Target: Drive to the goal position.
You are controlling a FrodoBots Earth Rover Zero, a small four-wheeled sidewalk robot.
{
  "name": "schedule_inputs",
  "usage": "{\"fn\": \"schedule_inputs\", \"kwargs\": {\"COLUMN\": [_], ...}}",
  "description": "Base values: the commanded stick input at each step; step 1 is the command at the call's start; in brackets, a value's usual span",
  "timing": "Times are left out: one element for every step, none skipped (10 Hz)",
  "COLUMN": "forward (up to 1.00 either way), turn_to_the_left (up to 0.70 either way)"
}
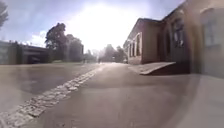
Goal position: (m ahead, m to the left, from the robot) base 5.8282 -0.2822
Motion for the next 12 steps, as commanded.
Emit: {"fn": "schedule_inputs", "kwargs": {"forward": [0.7,0.7,0.7,0.7,0.7,0.7,0.7,0.7,0.7,0.7,0.7,0.7], "turn_to_the_left": [0.0,-0.02,-0.09,-0.11,-0.04,0.0,0.0,0.0,0.0,0.0,0.0,0.0]}}
